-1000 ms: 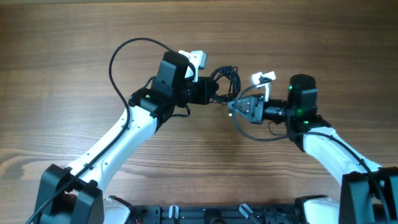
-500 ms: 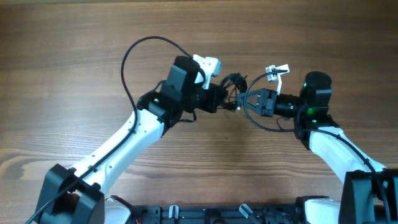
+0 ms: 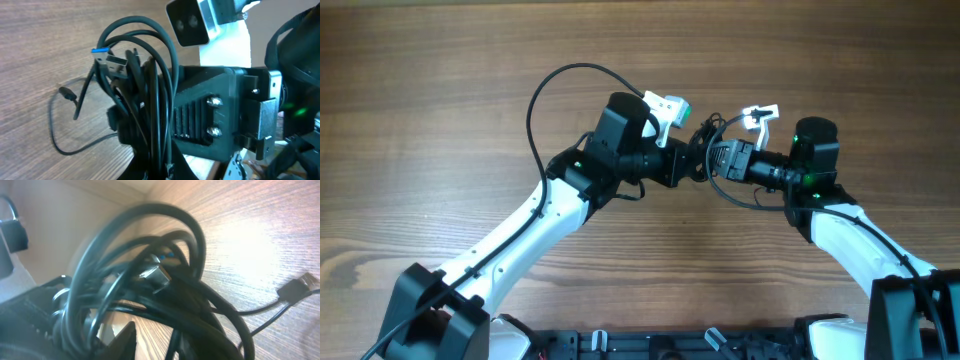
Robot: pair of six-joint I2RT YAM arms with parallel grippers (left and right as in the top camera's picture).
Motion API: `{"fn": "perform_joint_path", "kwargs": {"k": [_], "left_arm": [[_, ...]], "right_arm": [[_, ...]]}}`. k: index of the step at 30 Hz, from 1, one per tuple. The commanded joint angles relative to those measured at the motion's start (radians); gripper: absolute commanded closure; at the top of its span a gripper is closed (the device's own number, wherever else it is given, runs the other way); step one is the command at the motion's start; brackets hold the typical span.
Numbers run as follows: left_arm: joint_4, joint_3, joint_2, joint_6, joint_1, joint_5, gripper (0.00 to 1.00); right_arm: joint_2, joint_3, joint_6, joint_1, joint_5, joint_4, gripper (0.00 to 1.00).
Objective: Untangle cables
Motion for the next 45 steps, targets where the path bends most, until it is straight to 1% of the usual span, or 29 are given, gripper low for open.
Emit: {"fn": "perform_joint_path", "kwargs": {"k": [1,2,4,5,7,9,10,13,15,19,21,24,27,33,39,42,45], "left_arm": [[-0.02,0.011,-0.019,-0.014,0.017,0.153,0.96],[-0.039,0.011,-0.019,-0.014,0.04,0.154,0.96],[-0.072,0.011,-0.019,-0.014,0.094,0.183,0.96],[-0.085,0.011,-0.019,-0.013,0.138,0.23,0.96],[-0.088,0.011,-0.019,0.017,0.192,0.321,0.96],[-0.087,0.011,-0.019,0.088,0.245,0.45,0.96],[-0.09,0.011,-0.019,0.143,0.274,0.534,0.96],[-0.115,0.011,-0.019,0.277,0.316,0.709,0.96],[-0.141,0.01,-0.018,0.348,0.316,0.763,0.96],[-0.19,0.01,-0.016,0.436,0.279,0.766,0.96],[-0.197,0.01,-0.014,0.443,0.262,0.766,0.96],[-0.197,0.01,-0.013,0.462,0.233,0.766,0.96],[-0.196,0.01,-0.009,0.462,0.212,0.765,0.96],[-0.196,0.01,-0.009,0.462,0.2,0.766,0.96],[-0.196,0.01,-0.009,0.462,0.211,0.755,0.96],[-0.196,0.01,-0.009,0.462,0.219,0.755,0.96],[-0.196,0.01,-0.009,0.461,0.212,0.755,0.96]], "right_arm": [[0.007,0.002,-0.068,-0.035,-0.04,0.014,0.48],[0.007,0.002,-0.079,-0.056,-0.107,0.016,0.43],[0.007,0.002,-0.099,-0.103,-0.219,0.019,0.39],[0.007,0.002,-0.134,-0.14,-0.294,0.023,0.37],[0.007,0.002,-0.194,-0.185,-0.357,0.026,0.36],[0.007,0.002,-0.259,-0.22,-0.37,0.025,0.35],[0.007,0.002,-0.29,-0.231,-0.369,0.025,0.35],[0.007,0.002,-0.356,-0.235,-0.361,0.031,0.36],[0.007,0.002,-0.365,-0.217,-0.361,0.042,0.36],[0.007,0.002,-0.361,-0.168,-0.36,0.112,0.36],[0.007,0.002,-0.345,-0.155,-0.359,0.153,0.36],[0.007,0.002,-0.279,-0.144,-0.349,0.229,0.35],[0.007,0.002,-0.229,-0.144,-0.349,0.288,0.35],[0.007,0.002,-0.17,-0.138,-0.35,0.343,0.36],[0.007,0.002,-0.171,-0.105,-0.418,0.348,0.36],[0.007,0.002,-0.173,-0.084,-0.416,0.357,0.36],[0.007,0.002,-0.17,-0.053,-0.372,0.391,0.36]]}}
